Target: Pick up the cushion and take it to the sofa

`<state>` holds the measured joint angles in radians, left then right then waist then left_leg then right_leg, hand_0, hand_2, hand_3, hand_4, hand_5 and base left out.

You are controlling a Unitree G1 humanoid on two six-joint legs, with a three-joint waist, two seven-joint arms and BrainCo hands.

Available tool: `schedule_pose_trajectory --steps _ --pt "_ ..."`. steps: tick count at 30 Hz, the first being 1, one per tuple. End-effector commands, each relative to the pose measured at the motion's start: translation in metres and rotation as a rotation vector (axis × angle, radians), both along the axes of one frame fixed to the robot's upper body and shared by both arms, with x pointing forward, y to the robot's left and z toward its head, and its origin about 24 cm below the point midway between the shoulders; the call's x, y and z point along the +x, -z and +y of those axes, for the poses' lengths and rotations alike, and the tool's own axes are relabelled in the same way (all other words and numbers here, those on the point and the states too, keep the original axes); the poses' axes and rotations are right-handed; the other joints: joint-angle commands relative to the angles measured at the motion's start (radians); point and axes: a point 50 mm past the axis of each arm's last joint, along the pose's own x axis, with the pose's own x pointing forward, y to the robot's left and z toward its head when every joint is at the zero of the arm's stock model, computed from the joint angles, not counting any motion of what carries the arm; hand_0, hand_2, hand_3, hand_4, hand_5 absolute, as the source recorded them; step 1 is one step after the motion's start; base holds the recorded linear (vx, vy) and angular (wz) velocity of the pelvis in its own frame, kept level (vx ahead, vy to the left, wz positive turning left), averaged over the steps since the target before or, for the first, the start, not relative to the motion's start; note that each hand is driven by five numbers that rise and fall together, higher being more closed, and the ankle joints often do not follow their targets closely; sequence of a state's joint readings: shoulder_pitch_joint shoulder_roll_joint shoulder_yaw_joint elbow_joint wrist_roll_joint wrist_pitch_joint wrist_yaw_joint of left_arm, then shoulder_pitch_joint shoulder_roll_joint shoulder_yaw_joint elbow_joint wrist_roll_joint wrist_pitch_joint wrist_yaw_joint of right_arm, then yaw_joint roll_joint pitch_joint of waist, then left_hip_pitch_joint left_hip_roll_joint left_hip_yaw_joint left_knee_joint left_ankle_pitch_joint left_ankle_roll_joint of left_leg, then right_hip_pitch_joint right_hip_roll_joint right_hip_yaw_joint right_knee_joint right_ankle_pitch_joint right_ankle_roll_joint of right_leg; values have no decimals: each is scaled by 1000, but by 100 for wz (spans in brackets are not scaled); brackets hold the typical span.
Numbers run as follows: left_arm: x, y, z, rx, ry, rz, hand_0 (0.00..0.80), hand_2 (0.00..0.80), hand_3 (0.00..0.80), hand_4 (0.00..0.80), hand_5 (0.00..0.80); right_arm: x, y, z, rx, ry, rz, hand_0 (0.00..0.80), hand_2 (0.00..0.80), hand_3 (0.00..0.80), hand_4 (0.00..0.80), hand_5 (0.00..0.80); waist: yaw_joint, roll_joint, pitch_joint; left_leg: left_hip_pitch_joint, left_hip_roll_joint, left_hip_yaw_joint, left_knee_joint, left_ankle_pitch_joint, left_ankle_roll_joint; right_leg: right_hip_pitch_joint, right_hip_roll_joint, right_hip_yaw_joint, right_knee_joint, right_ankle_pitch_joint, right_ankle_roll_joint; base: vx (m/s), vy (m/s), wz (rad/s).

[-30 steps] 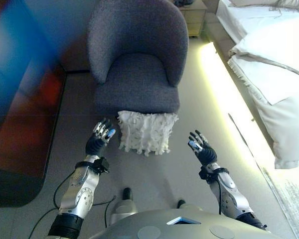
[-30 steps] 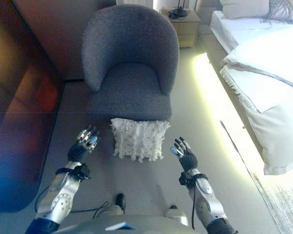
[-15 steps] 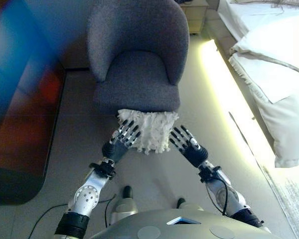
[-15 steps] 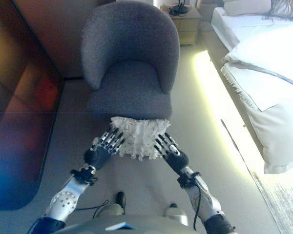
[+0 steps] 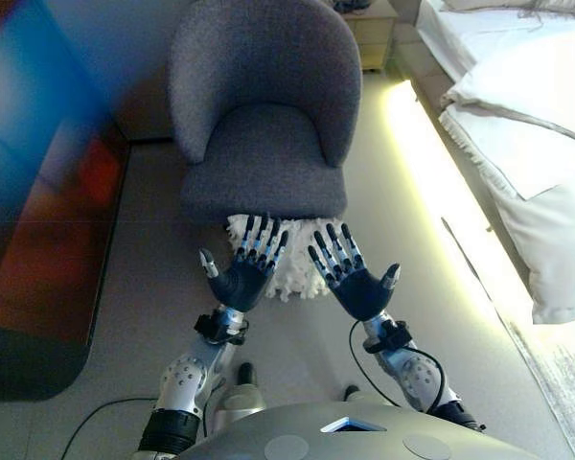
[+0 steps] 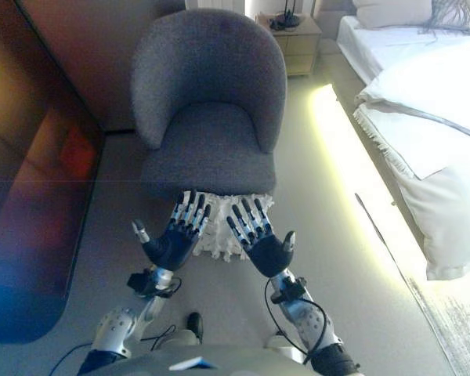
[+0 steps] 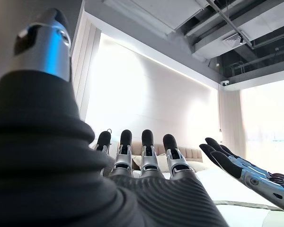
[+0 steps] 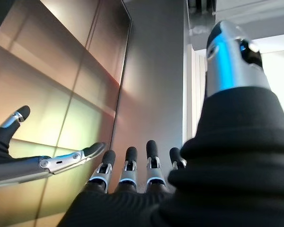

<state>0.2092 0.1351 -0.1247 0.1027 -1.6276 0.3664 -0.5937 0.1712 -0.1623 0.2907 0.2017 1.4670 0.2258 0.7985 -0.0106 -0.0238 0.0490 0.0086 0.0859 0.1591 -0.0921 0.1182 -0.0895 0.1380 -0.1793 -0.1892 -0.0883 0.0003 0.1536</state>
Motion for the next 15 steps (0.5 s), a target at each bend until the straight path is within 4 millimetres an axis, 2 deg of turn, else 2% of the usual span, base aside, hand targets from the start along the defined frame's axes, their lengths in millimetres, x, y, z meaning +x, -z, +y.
schedule_pose_trajectory --steps 1,6,9,12,15 --pt "14 -16 -1 -43 -14 -87 0 0 0 0 0 7 -21 4 119 20 -99 0 0 0 0 0 13 7 12 75 -10 90 5 -144 38 -54 33 -59 8 13 -15 0 0 0" --pt "16 -17 0 -19 -16 -77 0 0 0 0 0 6 -17 4 80 21 -90 0 0 0 0 0 11 7 10 76 -11 89 5 -143 39 -55 34 -60 9 15 -16 0 0 0" --pt "16 -11 1 51 -22 -37 0 0 0 0 0 6 -14 3 20 27 -68 0 0 0 0 0 11 6 11 76 -11 89 5 -142 38 -56 34 -60 11 16 -17 0 0 0" --pt "17 0 12 271 -66 33 0 0 0 0 0 9 -3 -4 -250 78 -16 0 0 0 0 0 12 5 11 75 -12 85 5 -140 37 -57 34 -61 10 18 -17 0 0 0" --pt "22 6 44 755 -197 83 0 0 0 0 0 16 9 -29 -712 192 42 0 0 0 0 0 14 3 12 70 -15 78 5 -135 36 -60 33 -67 9 23 -16 0 0 0"
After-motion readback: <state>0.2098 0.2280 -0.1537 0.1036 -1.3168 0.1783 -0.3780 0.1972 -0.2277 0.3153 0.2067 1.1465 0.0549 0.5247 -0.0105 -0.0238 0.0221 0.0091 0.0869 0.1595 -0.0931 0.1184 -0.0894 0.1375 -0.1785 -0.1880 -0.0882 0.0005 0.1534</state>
